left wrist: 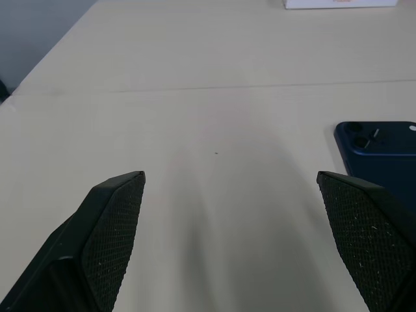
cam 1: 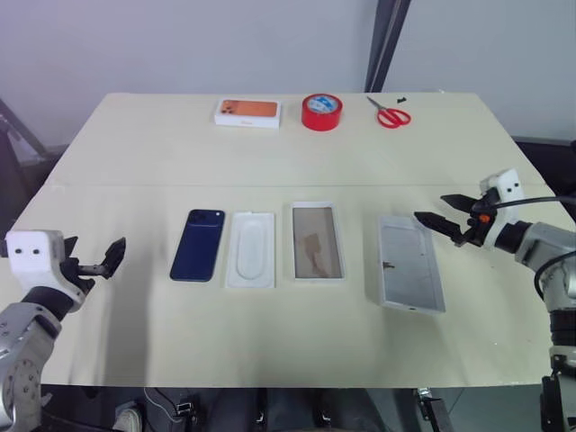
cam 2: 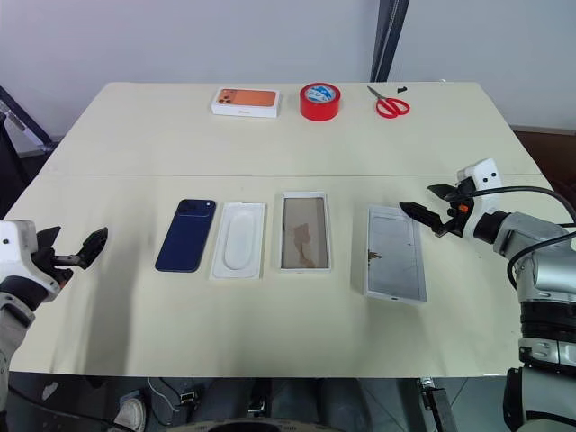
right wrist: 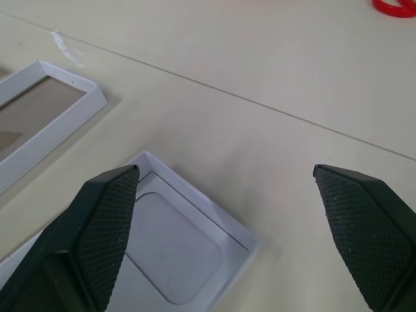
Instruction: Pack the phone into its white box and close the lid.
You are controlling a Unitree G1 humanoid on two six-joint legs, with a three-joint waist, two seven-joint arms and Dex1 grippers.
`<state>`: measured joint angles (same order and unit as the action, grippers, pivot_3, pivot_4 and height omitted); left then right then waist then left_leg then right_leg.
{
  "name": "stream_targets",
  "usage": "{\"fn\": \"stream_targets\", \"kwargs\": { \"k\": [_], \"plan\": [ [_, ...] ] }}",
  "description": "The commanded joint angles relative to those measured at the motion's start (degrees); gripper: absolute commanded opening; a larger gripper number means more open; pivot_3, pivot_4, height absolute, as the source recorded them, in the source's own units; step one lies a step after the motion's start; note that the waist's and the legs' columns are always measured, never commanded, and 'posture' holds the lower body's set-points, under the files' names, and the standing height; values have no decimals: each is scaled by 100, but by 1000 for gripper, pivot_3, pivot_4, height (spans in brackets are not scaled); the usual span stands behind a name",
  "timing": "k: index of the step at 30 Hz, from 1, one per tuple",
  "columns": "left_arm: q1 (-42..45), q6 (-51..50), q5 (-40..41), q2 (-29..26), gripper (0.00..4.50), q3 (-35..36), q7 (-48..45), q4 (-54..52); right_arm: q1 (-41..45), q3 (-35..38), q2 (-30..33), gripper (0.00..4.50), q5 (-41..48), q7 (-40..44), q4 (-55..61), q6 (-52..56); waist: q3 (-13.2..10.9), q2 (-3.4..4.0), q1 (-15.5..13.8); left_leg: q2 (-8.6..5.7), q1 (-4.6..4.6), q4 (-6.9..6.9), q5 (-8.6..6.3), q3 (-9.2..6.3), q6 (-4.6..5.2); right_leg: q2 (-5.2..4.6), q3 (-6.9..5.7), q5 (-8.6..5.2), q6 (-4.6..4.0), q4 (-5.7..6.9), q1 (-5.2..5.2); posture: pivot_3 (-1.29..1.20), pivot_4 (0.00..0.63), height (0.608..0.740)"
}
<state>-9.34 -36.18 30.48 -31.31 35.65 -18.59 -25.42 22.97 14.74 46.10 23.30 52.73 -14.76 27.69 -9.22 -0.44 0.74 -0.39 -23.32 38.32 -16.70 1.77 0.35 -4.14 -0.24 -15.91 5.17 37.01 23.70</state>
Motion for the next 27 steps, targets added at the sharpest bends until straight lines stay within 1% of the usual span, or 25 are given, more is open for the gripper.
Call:
{"fn": "stream_targets", "kwargs": {
  "k": [1,9,12,16,19,22,25,27],
  "plan": [
    [19,51,38,-71,4457,188,17,-134,139,46,65,4487,42,14,176,-3,0,0,-1,0,0,0,0,0,0,0,0,0,0,0,0,0,150,725],
    [86,-70,116,-51,4457,59,102,-322,317,-65,-7,4487,-7,-136,214,9,0,0,1,0,0,0,1,0,-1,0,0,0,0,1,0,0,150,725],
    [201,-239,226,-31,4457,-144,131,-499,261,-232,-69,4487,-18,-192,613,135,0,0,-1,0,0,0,1,0,-1,0,0,1,1,1,0,0,150,725],
    [405,-633,423,-56,4457,-748,98,-832,77,-659,-198,4487,39,-151,1698,289,0,0,-4,0,1,0,2,0,-2,1,0,1,2,4,0,0,150,725],
    [693,-998,664,-40,4457,-1150,97,-931,48,-878,-372,4487,194,-158,2382,457,0,-1,-7,-1,0,0,2,0,-2,1,0,2,3,5,0,0,150,725],
    [928,-1422,778,-49,4457,-1509,248,-1043,47,-1143,-577,4487,203,-342,2934,674,0,-1,-6,-1,0,1,3,-1,-2,2,-1,2,3,6,0,0,150,725],
    [1340,-2232,830,133,4457,-1906,797,-1091,130,-1505,-747,4487,98,-547,3352,850,1,-2,-7,-2,1,1,4,-1,-3,3,-1,2,3,7,-1,0,150,725],
    [1593,-2858,1049,329,4457,-1904,1079,-1002,198,-1667,-859,4487,63,-706,3519,979,0,-3,-8,-3,1,2,4,-2,-3,3,-1,2,3,10,-1,0,150,725]
  ]
}}
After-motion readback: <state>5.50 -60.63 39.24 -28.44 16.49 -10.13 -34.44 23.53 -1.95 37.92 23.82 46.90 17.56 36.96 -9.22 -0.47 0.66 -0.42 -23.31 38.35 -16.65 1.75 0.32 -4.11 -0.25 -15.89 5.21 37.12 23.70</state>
